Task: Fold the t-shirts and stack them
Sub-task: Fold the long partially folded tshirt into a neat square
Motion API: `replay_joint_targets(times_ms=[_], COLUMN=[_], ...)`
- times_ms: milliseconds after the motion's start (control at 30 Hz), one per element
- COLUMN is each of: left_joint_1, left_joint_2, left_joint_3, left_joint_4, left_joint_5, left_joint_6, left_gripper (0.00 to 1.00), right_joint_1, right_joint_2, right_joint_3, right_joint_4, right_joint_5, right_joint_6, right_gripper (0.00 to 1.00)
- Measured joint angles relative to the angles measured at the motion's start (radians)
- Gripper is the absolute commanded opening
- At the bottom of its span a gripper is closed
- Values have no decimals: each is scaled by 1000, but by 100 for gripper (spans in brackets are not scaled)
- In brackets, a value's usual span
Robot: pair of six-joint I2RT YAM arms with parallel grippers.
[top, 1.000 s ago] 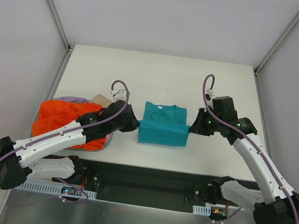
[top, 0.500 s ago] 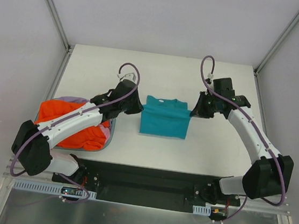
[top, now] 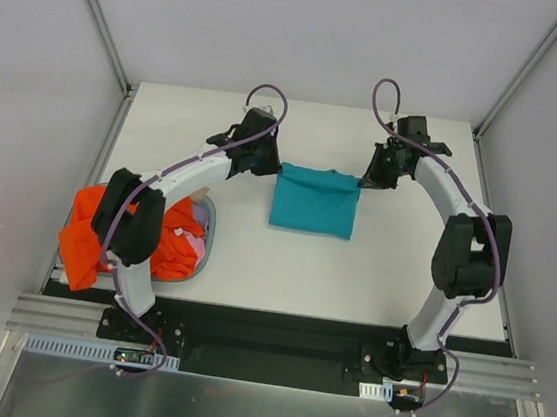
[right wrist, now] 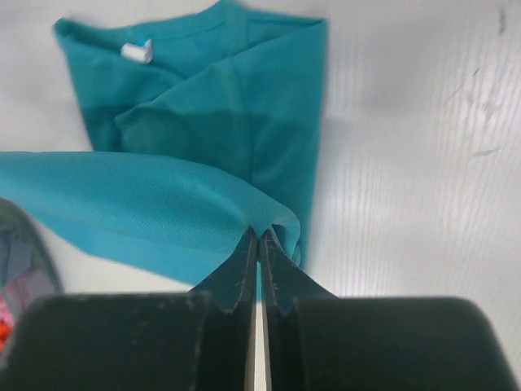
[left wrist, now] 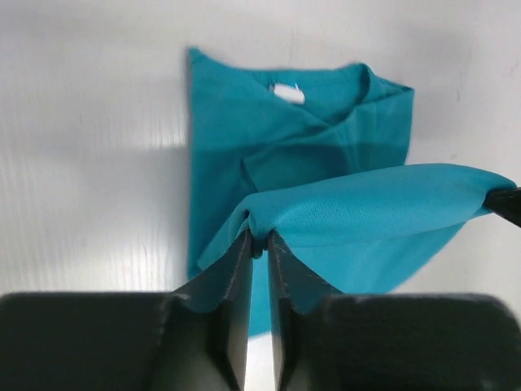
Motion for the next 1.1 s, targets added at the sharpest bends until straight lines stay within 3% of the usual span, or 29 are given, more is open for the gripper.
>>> replay_joint_targets(times_ms=[33, 67, 100, 200, 233, 367, 533, 733, 900, 1100], left_joint_1=[9, 18, 27, 54, 66, 92, 90, 49, 23, 11], left_joint_2=[46, 93, 140, 257, 292, 315, 254, 132, 121, 185], left_joint_3=[42, 81, 120, 217, 244, 261, 248, 146, 50, -40], left_joint_4=[2, 6, 5, 6, 1, -18, -16, 41, 117, 227], left_joint_5=[15, 27, 42, 82, 103, 153, 202, 282, 352, 428], left_joint_6=[10, 20, 26, 35, 37, 44, 46, 24, -23, -88], left_gripper=[30, 40, 55, 72, 98, 99, 99, 99, 99, 99], right_joint_1=[-3, -5, -8, -14, -15, -20, -20, -2, 37, 48], right_joint_2=[40, 75, 118, 246, 288, 328, 186, -24, -11, 83], right_joint_3=[26, 47, 79, 187, 232, 290, 158, -80, -172, -225], right_joint_4=[5, 8, 7, 14, 4, -7, 10, 124, 236, 321], right_joint_5=[12, 26, 42, 89, 99, 109, 64, -131, -266, -315], right_joint_6=[2, 3, 8, 3, -1, -16, -19, 47, 123, 185], right_gripper=[36, 52, 60, 73, 79, 99, 100, 97, 97, 97])
